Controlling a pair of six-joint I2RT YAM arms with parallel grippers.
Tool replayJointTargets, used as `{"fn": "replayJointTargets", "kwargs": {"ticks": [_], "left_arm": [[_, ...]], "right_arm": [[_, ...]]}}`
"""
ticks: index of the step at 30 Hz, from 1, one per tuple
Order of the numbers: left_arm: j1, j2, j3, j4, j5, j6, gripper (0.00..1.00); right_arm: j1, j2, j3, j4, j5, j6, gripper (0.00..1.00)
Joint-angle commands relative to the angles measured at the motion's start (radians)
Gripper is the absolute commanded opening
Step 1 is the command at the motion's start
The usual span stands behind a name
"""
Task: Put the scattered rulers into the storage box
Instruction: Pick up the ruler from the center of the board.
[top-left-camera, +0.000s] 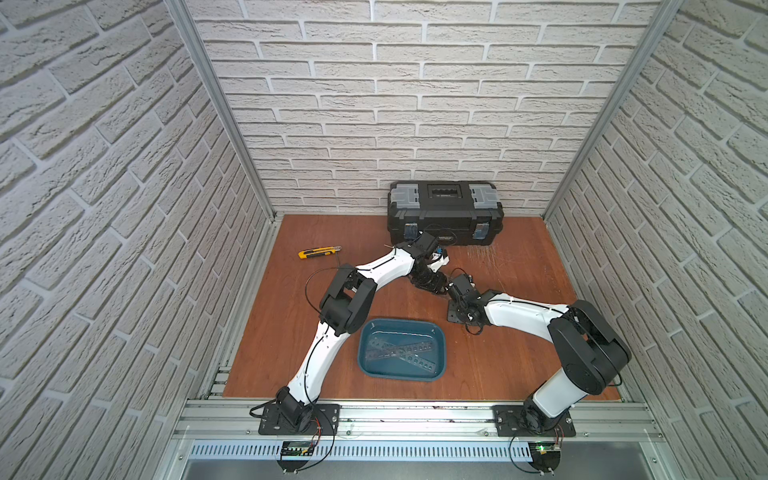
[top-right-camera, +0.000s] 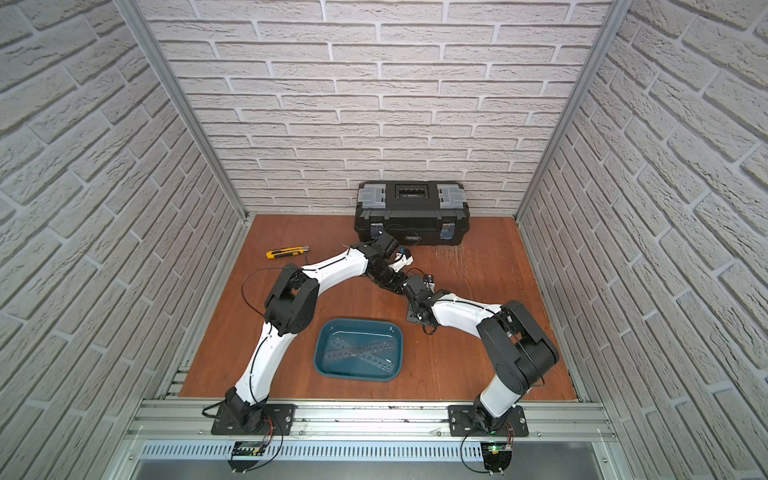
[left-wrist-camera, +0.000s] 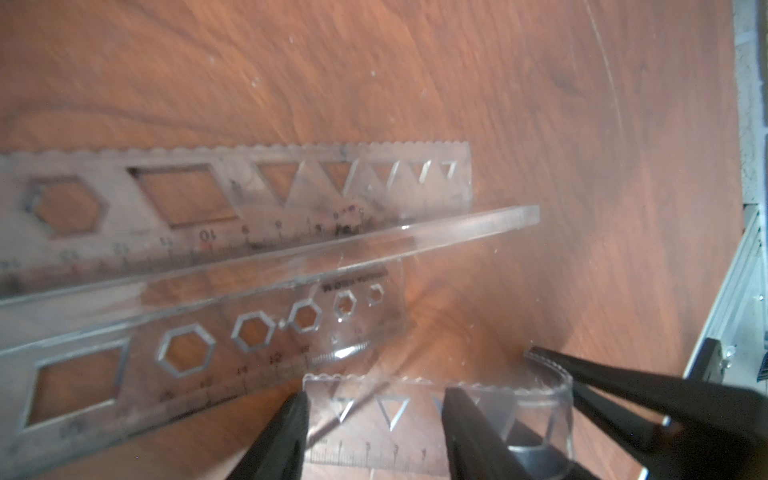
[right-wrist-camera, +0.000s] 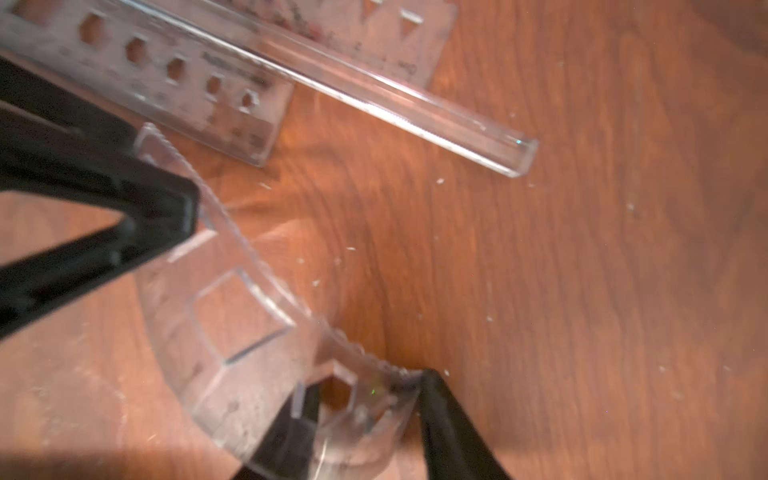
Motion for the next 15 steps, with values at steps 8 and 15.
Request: {"fn": "replayJointTargets", "kwargs": {"ticks": [8, 15], "left_arm": [[-0.052, 0.051, -0.056, -0.105, 0.048, 0.013, 0.56], [-0.031, -0.003, -0.052, -0.141, 0.011, 0.008, 0.55]], "right_arm": [[0.098, 0.144, 0.023, -0.008, 0.000, 0.023, 0.22], [0.112, 0.081, -0.013, -0.065, 0.045, 0.027, 0.04]]}}
